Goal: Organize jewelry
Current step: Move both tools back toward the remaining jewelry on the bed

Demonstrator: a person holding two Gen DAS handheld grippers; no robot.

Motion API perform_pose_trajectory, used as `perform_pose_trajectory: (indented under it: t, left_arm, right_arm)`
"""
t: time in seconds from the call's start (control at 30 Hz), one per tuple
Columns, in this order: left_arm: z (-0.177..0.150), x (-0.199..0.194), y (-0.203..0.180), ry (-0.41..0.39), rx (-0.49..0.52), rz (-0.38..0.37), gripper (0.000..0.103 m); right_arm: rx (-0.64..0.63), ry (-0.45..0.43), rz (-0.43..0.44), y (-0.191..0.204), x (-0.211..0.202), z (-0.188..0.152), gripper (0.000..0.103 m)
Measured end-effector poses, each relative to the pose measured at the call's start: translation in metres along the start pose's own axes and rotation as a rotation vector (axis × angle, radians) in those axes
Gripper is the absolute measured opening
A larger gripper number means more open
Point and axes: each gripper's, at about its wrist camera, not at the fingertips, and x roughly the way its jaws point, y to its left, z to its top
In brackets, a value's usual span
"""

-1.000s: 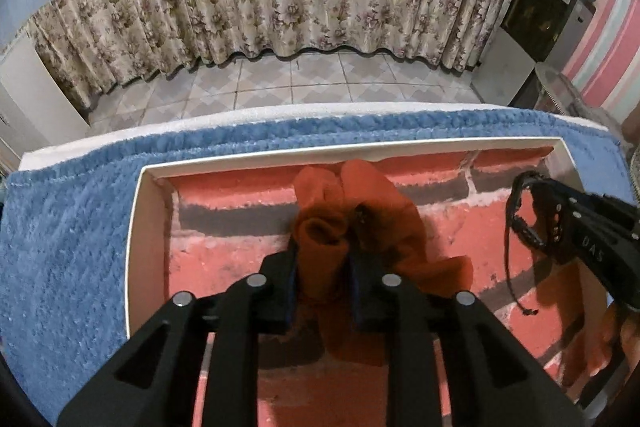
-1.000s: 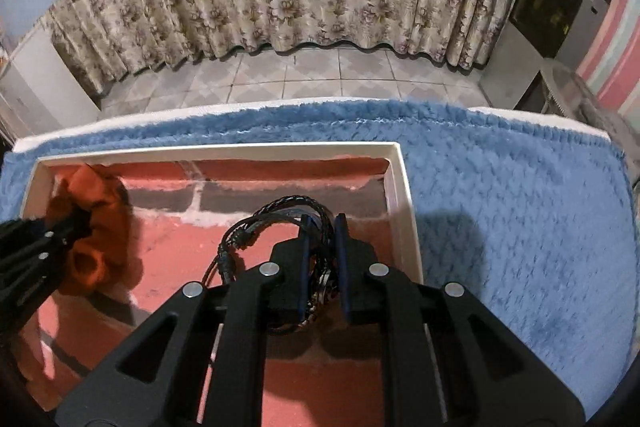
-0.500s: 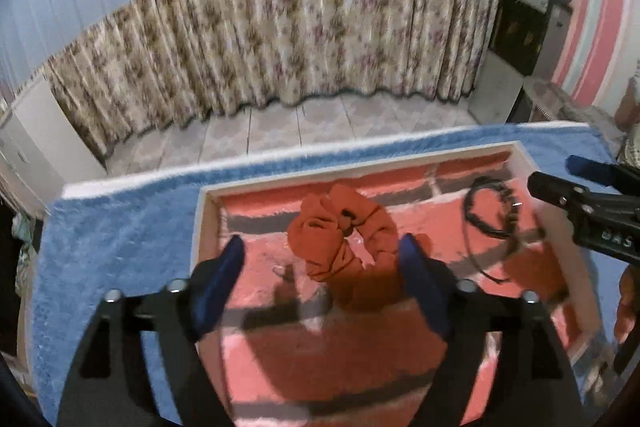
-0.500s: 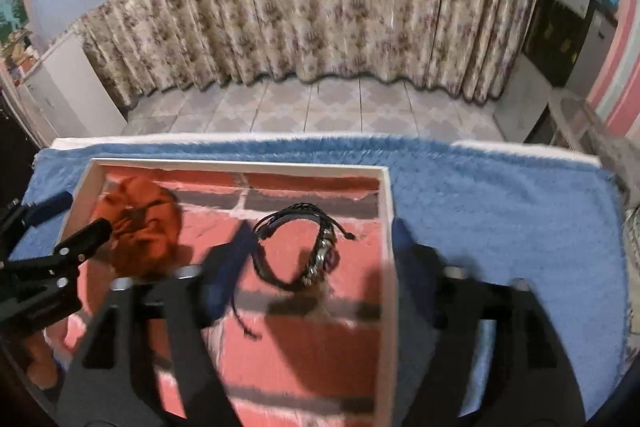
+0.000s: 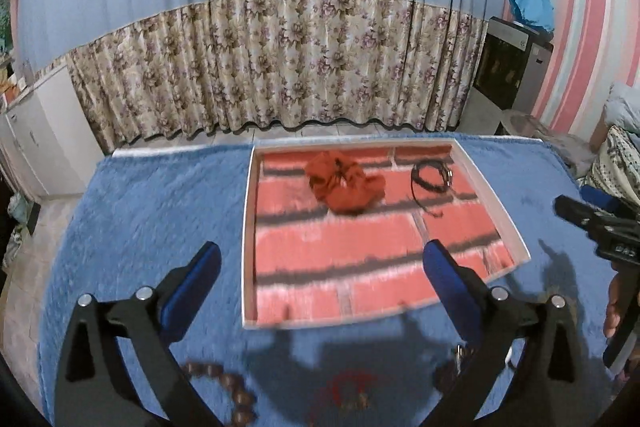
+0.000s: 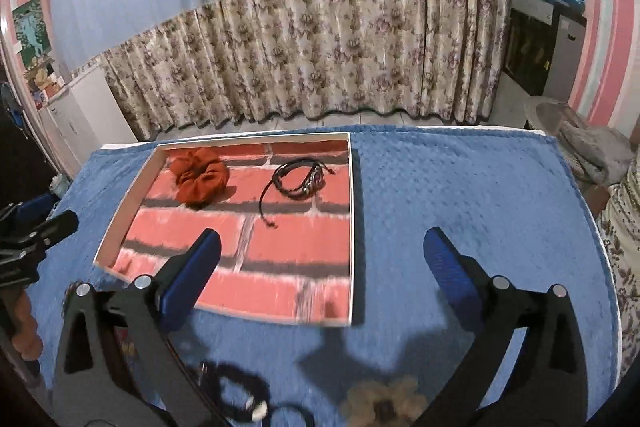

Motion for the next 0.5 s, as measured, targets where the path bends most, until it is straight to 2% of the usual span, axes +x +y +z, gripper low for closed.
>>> perform_pose_trajectory:
  t: [0.17, 0.33, 0.5]
  left_arm:
    - [-0.029, -0.03, -0.005, -0.033, -0.017, 0.086, 0.099]
    - [-0.058, -0.06, -0.009, -0.061, -0.044, 0.064, 0.099]
    - [-0.088, -0.09, -0.022, -0.102, -0.054, 0.081, 0.099]
  right_arm:
    - [-0.057, -0.088, -0.054, 0.008, -0.05, -0.037, 0.099]
    - [-0.083, -0.12, -0.086, 0.009, -0.082, -0.074, 0.099]
    - [-0.081, -0.157, -0.139, 0.004, -0.107, -0.118, 0.099]
